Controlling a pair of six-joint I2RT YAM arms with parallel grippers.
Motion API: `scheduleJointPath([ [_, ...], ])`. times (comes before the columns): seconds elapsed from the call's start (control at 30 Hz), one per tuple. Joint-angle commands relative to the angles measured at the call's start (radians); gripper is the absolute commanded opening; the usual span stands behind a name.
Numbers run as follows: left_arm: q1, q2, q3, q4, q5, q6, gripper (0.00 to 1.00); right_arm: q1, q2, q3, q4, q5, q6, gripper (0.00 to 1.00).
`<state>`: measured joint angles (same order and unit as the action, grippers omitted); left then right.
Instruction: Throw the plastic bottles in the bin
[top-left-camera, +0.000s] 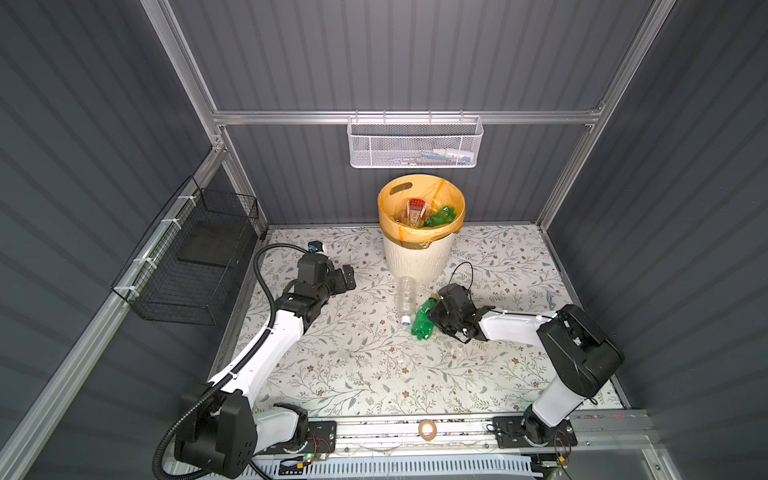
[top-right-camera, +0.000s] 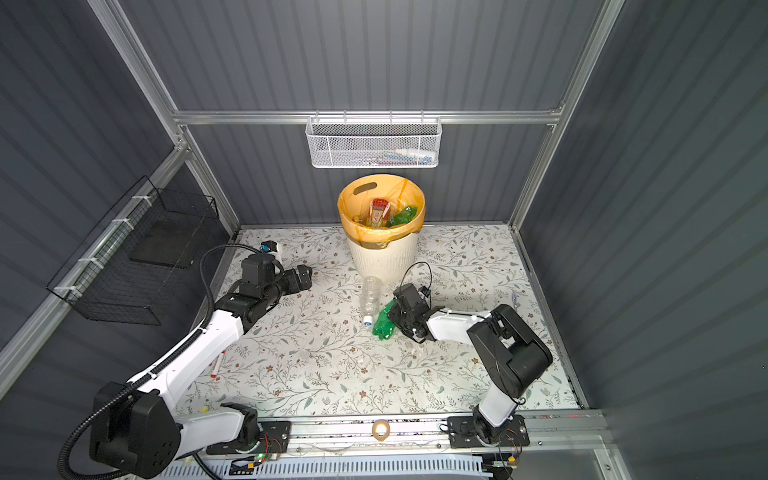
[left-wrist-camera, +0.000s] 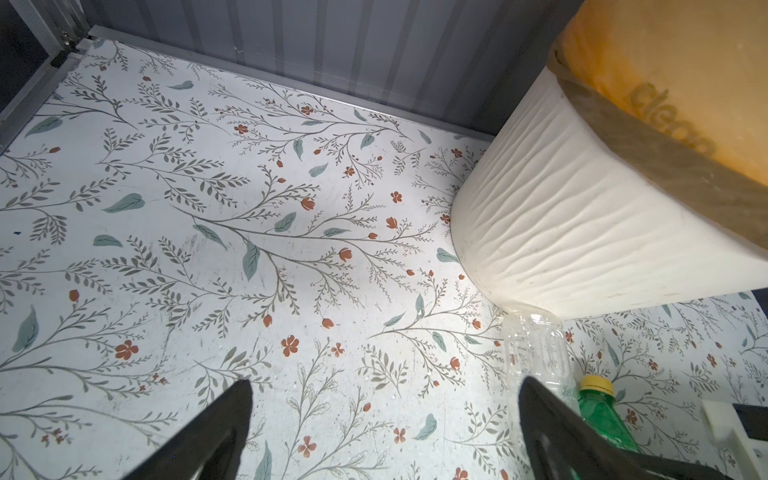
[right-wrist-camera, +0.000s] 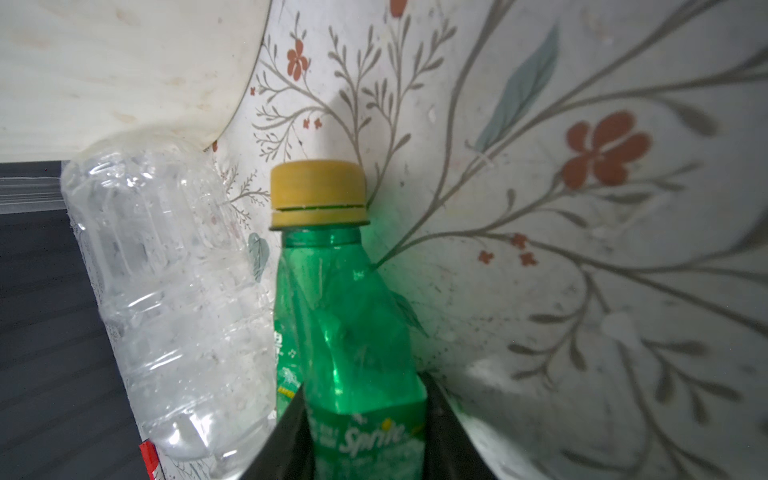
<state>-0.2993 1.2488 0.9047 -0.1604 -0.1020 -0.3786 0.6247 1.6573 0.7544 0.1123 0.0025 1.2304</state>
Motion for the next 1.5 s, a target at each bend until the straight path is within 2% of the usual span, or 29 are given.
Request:
scheduleJointPath([
  [0.0, 0.005, 0.012, -0.009, 0.014, 0.023, -0.005, 1.00, -0.020, -0.056, -0.029, -0.016, 0.016, -0.002, 0.34],
  [0.2, 0.005, 0.010, -0.020, 0.018, 0.048, 0.005, 1.00, -0.062, -0.183, -0.065, -0.066, 0.033, -0.041, 0.33],
  [0.37, 0.005, -0.003, -0.037, 0.031, 0.088, 0.013, 1.00, -0.131, -0.377, -0.102, -0.108, 0.061, -0.117, 0.32],
  [0.67, 0.002, -0.018, -0.092, 0.082, 0.157, 0.003, 1.00, -0.238, -0.837, -0.132, -0.102, 0.123, -0.419, 0.35],
  [0.93, -0.032, -0.023, -0.118, 0.102, 0.191, 0.034, 1.00, -0.253, -1.158, -0.120, -0.066, 0.235, -0.677, 0.37],
  [1.1, -0.106, -0.013, -0.128, 0.112, 0.161, 0.063, 0.99, -0.255, -1.275, -0.118, -0.026, 0.321, -0.789, 0.42],
  [1.27, -0.169, 0.008, -0.144, 0.147, 0.155, 0.054, 1.00, -0.255, -1.350, -0.114, 0.020, 0.387, -0.876, 0.42],
  [1.37, -0.186, 0.023, -0.160, 0.167, 0.168, 0.032, 1.00, -0.255, -1.363, -0.099, 0.053, 0.418, -0.895, 0.42],
  [1.47, -0.208, 0.035, -0.167, 0.180, 0.167, 0.020, 1.00, -0.255, -1.315, -0.078, 0.136, 0.416, -0.922, 0.42],
])
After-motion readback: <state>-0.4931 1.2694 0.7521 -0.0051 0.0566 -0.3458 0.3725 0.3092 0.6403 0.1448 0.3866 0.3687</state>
